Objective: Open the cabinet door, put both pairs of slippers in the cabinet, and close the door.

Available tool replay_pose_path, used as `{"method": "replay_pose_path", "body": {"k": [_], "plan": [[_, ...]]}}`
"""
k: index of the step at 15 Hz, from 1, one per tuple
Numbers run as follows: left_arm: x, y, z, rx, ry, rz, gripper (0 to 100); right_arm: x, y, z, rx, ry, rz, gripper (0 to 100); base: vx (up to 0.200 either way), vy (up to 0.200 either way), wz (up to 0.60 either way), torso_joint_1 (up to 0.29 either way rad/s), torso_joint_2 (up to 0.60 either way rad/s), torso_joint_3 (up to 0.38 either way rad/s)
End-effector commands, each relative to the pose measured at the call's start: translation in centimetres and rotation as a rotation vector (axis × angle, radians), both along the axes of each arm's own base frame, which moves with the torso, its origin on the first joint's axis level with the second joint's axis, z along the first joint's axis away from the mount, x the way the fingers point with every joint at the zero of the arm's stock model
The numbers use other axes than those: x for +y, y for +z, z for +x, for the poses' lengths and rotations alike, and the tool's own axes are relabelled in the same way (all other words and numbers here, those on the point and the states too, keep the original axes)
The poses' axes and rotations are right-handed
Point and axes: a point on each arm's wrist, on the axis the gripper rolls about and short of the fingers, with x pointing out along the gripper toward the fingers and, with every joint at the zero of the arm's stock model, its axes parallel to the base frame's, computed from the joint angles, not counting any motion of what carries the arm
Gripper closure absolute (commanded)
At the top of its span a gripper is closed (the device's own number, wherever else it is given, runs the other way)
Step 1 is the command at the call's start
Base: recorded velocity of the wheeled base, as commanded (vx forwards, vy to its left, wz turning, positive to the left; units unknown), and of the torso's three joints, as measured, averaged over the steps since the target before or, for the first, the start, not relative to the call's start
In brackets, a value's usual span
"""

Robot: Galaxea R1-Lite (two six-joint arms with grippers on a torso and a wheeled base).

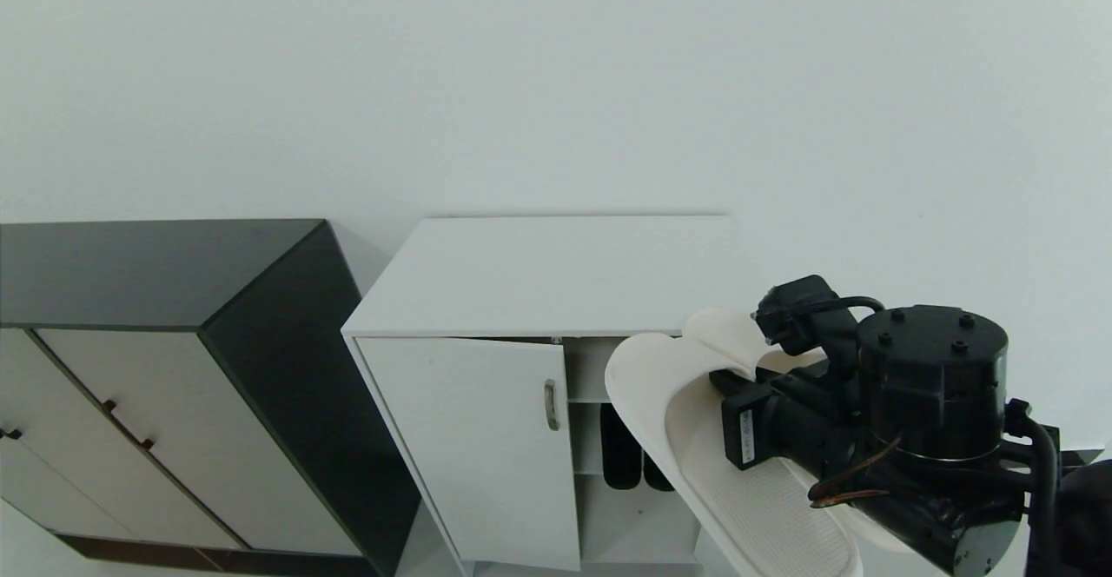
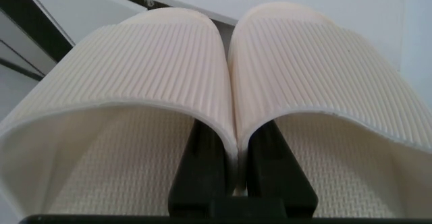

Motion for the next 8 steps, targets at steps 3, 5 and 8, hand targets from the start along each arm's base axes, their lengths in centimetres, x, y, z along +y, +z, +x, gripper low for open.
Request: {"method": "replay_pose_path", "body": {"k": [3, 5, 8], "plan": [[0.00, 0.00, 0.00, 0.000, 0.000, 0.001, 100, 0.17, -0.26, -0.17, 0.006, 0.008, -0.007, 100, 0.000, 0.000, 0.00, -0.072, 0.15, 0.086], [0.00, 0.00, 0.00, 0.000, 0.000, 0.001, 100, 0.18, -0.29, -0.22, 0.007, 0.008, -0.009, 100, 0.000, 0.000, 0.00, -0.161, 0.38, 0.208], [0.00, 0.00, 0.00, 0.000, 0.000, -0.001, 100, 0.19, -0.41, -0.26, 0.009, 0.010, -0.014, 100, 0.000, 0.000, 0.00, -0.224, 0.51, 0.289]]}}
